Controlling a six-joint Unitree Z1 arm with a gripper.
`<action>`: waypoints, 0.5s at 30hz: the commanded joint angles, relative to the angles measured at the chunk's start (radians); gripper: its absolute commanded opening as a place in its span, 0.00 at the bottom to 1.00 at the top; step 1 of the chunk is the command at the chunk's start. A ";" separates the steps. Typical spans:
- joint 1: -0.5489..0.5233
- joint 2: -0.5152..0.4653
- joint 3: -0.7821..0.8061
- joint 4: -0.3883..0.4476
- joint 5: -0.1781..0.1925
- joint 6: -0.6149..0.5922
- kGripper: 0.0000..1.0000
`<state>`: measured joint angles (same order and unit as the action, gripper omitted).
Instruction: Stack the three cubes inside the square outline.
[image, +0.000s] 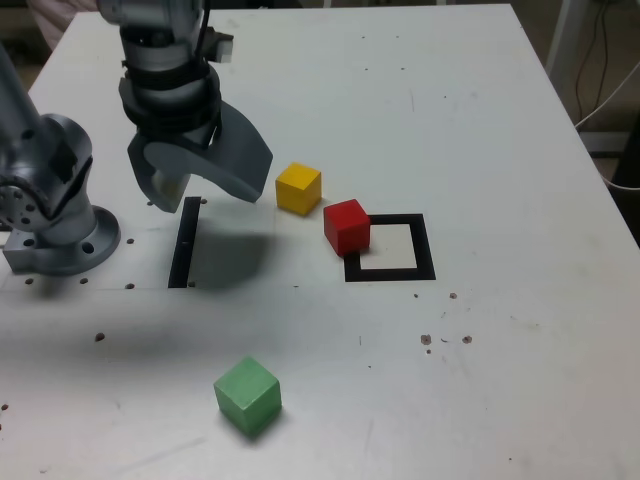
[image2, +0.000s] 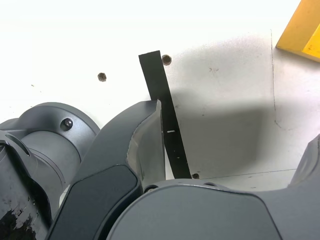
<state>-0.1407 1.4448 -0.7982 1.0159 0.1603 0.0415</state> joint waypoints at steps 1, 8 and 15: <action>-0.002 0.011 -0.012 -0.006 0.003 -0.002 1.00; 0.007 0.065 -0.133 0.043 0.008 -0.001 1.00; 0.027 0.103 -0.284 0.171 -0.066 -0.013 1.00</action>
<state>-0.1218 1.5210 -1.0660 1.1686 0.1131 0.0322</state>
